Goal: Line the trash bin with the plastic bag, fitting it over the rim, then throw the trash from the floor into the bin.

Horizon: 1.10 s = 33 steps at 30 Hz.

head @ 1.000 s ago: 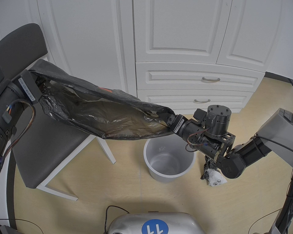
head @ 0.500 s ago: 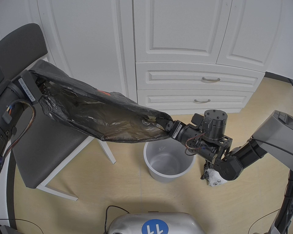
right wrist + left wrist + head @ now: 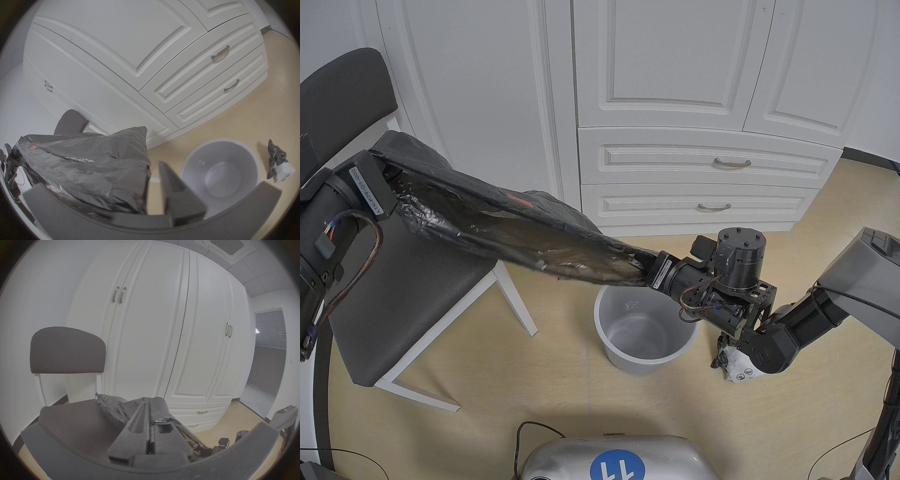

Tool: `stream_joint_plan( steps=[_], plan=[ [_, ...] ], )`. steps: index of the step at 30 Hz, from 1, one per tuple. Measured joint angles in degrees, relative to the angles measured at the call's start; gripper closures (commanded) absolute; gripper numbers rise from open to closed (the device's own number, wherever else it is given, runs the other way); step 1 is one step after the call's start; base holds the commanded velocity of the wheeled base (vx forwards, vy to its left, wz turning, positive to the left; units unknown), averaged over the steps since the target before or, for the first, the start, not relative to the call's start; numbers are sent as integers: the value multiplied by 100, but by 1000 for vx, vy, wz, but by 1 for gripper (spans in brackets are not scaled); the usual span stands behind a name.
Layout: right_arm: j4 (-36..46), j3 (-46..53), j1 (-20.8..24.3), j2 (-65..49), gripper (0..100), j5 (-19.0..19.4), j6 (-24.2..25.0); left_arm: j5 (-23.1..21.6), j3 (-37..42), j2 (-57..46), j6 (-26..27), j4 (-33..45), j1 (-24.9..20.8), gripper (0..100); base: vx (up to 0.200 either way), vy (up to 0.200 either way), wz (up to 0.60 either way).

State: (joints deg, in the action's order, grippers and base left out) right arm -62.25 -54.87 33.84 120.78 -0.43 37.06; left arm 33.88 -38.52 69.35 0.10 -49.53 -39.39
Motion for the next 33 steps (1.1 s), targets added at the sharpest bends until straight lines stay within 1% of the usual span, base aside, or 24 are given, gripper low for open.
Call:
stream_joint_plan(
  steps=[4, 9, 16, 19, 21, 28, 33],
  plan=[
    [1, 20, 4, -69, 100, -15, -28, 4, 0, 16, -2, -1, 0, 100, 0, 0, 0],
    [9, 74, -5, -245, 100, -63, -268, 11, 5, 62, -21, -1, -9, 100, 0, 0, 0],
    [74, 322, -49, -794, 100, -312, -962, 11, 35, 256, -74, -12, -176, 100, 0, 0, 0],
    [425, 451, -94, -1101, 100, -386, -1363, 13, 82, 380, -69, -110, -265, 100, 0, 0, 0],
    [745, 525, -112, -1390, 100, -447, -1538, 15, 121, 484, -59, -244, -319, 100, 0, 0, 0],
    [1785, 794, -107, -2605, 100, -622, -2018, 15, 294, 956, -50, -729, -556, 100, 0, 0, 0],
    [2420, 1047, -96, -3495, 100, -778, -2349, -2, 294, 1319, -23, -850, -744, 100, 0, 0, 0]
  ],
)
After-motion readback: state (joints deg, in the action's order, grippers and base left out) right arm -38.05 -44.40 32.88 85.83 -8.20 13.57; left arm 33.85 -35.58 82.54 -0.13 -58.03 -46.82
